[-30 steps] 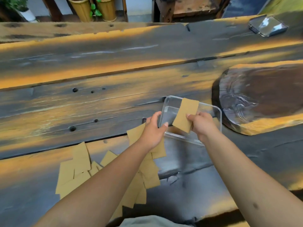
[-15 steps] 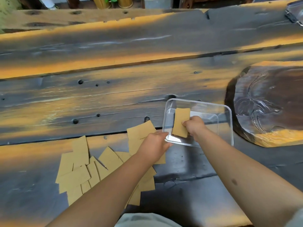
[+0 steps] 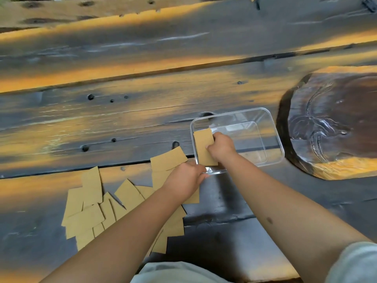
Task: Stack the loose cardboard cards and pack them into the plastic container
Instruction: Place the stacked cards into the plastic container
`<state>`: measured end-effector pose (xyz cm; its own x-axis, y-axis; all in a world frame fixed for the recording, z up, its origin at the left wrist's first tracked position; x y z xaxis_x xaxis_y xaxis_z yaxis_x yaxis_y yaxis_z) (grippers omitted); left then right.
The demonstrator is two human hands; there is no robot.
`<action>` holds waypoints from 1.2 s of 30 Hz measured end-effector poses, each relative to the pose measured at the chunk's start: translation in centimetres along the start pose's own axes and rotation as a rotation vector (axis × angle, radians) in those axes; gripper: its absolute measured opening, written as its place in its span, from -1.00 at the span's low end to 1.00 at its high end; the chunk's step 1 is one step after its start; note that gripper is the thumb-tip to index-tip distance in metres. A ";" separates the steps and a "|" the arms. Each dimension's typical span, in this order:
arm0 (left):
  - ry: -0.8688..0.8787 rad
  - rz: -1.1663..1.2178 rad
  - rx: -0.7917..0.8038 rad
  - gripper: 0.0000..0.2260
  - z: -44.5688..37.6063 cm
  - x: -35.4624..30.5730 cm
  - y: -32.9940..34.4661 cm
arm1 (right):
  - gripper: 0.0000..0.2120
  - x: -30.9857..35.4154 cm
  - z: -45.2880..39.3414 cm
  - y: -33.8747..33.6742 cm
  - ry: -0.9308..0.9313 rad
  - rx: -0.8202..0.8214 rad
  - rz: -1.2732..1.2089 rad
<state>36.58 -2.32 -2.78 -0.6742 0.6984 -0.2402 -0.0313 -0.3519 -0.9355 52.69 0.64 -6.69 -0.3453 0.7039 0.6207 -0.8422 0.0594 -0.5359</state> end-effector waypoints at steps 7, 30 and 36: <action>0.016 0.062 -0.011 -0.80 0.5 0.5 -0.2 | -0.21 -0.4 0.8 -2.4 -0.087 0.219 0.006; 0.076 -0.160 0.023 -0.49 1.3 0.9 -1.1 | 0.06 0.8 2.3 -1.7 -0.251 0.249 0.647; -0.134 -0.030 -0.018 -0.32 5.5 4.8 -0.4 | -0.31 1.5 8.5 -4.8 -0.501 -0.125 0.251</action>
<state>29.30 -2.21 -2.14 -0.7659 0.6185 -0.1759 -0.0407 -0.3196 -0.9467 52.74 -4.58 1.71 -0.7082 0.2873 0.6450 -0.6643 0.0382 -0.7465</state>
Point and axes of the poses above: each hand's wrist, its own z-axis away from the middle knuckle, its own y-axis out of the palm, x = y × z, the point moved 2 cm from there along -z, towards the middle knuckle, and after that the axes turned 15 degrees about -z, right-handed, at the moved point
